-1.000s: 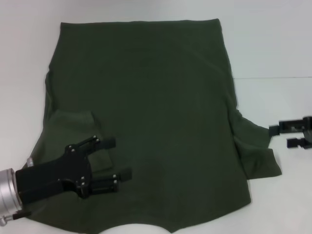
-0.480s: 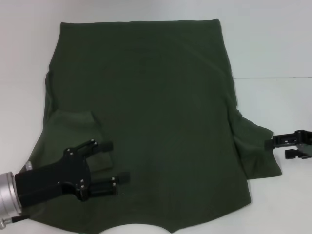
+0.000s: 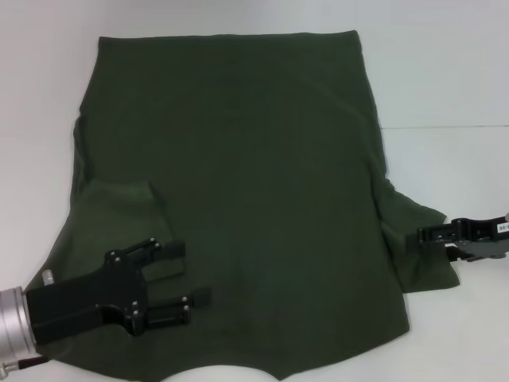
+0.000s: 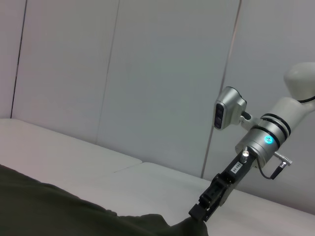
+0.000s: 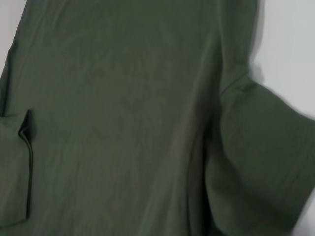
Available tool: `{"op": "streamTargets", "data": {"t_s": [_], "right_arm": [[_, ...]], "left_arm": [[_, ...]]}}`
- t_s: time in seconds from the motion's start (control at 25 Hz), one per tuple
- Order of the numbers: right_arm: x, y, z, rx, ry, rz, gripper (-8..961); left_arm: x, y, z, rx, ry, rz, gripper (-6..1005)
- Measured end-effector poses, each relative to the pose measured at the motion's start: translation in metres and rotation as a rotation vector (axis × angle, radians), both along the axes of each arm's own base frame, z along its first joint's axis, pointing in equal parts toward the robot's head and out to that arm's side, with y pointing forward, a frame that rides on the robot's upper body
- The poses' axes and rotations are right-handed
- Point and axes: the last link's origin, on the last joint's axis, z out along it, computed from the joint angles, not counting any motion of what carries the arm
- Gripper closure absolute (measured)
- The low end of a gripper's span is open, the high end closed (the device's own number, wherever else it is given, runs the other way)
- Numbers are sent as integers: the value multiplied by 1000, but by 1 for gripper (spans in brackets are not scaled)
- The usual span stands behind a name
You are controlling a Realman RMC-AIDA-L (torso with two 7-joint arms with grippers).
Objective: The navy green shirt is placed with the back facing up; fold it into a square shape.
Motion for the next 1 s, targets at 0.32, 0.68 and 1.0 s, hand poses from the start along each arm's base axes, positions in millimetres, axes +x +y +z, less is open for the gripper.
{"op": "streamTargets", "data": {"t_s": [0.32, 0.68, 1.0], "right_arm": [[-4, 4, -6, 9, -3, 10, 24], [-4, 3, -8, 8, 0, -1, 226], [-1, 2, -7, 14, -1, -10, 393]], "left_arm": [[-1, -1, -1, 0, 3, 4, 102], [-1, -1, -1, 0, 3, 5, 102], [-1, -1, -1, 0, 1, 5, 104]]}}
